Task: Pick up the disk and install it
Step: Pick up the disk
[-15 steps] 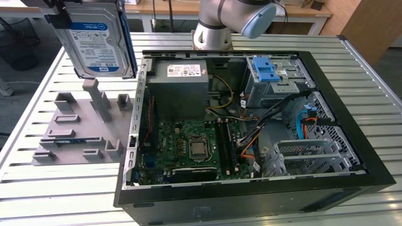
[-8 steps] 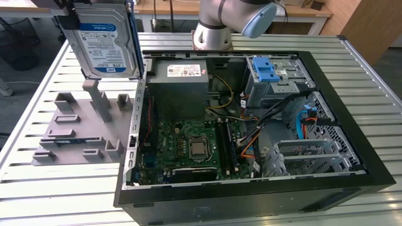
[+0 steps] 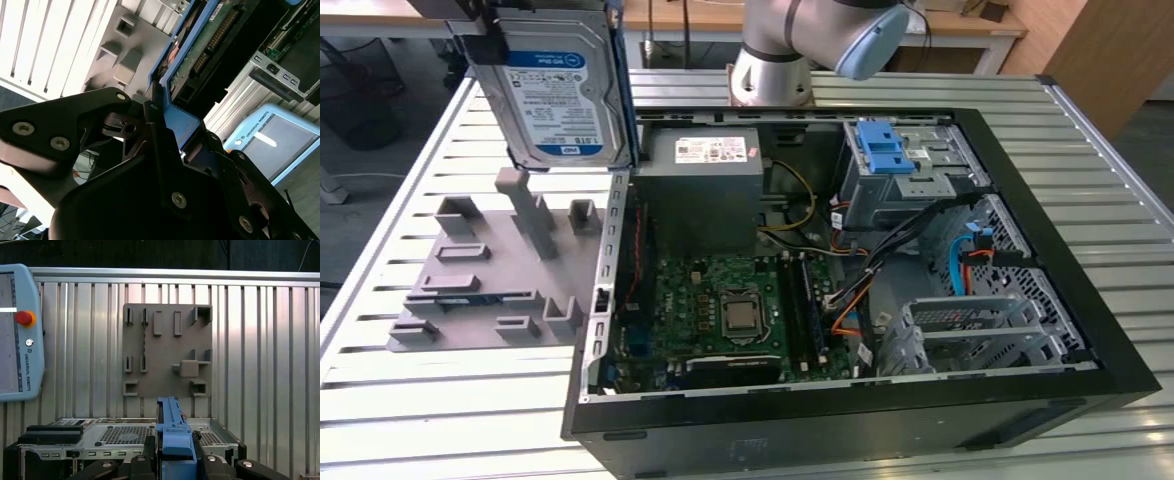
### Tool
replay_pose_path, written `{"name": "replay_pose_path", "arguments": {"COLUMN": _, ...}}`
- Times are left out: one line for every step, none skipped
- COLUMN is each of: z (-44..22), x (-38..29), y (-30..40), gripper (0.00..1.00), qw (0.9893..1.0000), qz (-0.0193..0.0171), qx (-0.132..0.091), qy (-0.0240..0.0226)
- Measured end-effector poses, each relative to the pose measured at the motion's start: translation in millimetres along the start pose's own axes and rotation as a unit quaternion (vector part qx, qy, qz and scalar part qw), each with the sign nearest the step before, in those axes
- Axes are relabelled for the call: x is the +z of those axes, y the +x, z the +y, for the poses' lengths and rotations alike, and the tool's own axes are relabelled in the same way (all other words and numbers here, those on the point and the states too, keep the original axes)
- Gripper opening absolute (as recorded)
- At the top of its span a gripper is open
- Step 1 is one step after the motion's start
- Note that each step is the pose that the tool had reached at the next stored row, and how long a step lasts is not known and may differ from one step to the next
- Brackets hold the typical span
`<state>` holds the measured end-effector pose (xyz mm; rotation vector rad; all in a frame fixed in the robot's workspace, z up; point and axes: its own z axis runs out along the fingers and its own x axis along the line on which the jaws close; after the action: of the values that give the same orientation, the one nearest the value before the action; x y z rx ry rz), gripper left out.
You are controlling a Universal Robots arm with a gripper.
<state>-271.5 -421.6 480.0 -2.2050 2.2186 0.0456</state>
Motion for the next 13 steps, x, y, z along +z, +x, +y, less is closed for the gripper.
{"name": "replay_pose_path", "arguments": {"z": -1.0, "x": 0.0, "y": 0.2, "gripper": 0.36, "qw": 1.0000, "qz": 0.0000, "qx": 0.000, "qy": -0.0001}}
{"name": "replay_pose_path", "arguments": {"z": -1.1, "x": 0.0, "y": 0.2, "gripper": 0.36, "qw": 1.0000, "qz": 0.0000, "qx": 0.000, "qy": -0.0001}}
{"name": "replay_pose_path", "arguments": {"z": -1.1, "x": 0.0, "y": 0.2, "gripper": 0.36, "qw": 1.0000, "qz": 0.0000, "qx": 0.000, "qy": -0.0001}}
{"name": "replay_pose_path", "arguments": {"z": -1.1, "x": 0.0, "y": 0.2, "gripper": 0.36, "qw": 1.0000, "qz": 0.0000, "qx": 0.000, "qy": -0.0001}}
{"name": "replay_pose_path", "arguments": {"z": -1.2, "x": 0.0, "y": 0.1, "gripper": 0.36, "qw": 1.0000, "qz": 0.0000, "qx": 0.000, "qy": -0.0001}}
{"name": "replay_pose_path", "arguments": {"z": -1.3, "x": -0.1, "y": 0.1, "gripper": 0.36, "qw": 1.0000, "qz": 0.0000, "qx": 0.000, "qy": -0.0001}}
{"name": "replay_pose_path", "arguments": {"z": -1.3, "x": 0.0, "y": 0.1, "gripper": 0.36, "qw": 1.0000, "qz": 0.0000, "qx": 0.000, "qy": -0.0001}}
{"name": "replay_pose_path", "arguments": {"z": -1.3, "x": 0.0, "y": 0.2, "gripper": 0.36, "qw": 1.0000, "qz": 0.0000, "qx": 0.000, "qy": -0.0001}}
{"name": "replay_pose_path", "arguments": {"z": -1.4, "x": 0.0, "y": 0.1, "gripper": 0.36, "qw": 1.0000, "qz": 0.0000, "qx": 0.000, "qy": -0.0001}}
{"name": "replay_pose_path", "arguments": {"z": -1.6, "x": 0.0, "y": 0.2, "gripper": 0.36, "qw": 1.0000, "qz": 0.0000, "qx": 0.000, "qy": -0.0001}}
{"name": "replay_pose_path", "arguments": {"z": -2.0, "x": 0.0, "y": 0.2, "gripper": 0.36, "qw": 1.0000, "qz": 0.0000, "qx": 0.000, "qy": -0.0001}}
{"name": "replay_pose_path", "arguments": {"z": -2.5, "x": -0.1, "y": 0.2, "gripper": 0.36, "qw": 1.0000, "qz": 0.0000, "qx": 0.000, "qy": -0.0001}}
{"name": "replay_pose_path", "arguments": {"z": -3.3, "x": -0.1, "y": 0.3, "gripper": 0.36, "qw": 1.0000, "qz": 0.0000, "qx": 0.000, "qy": -0.0001}}
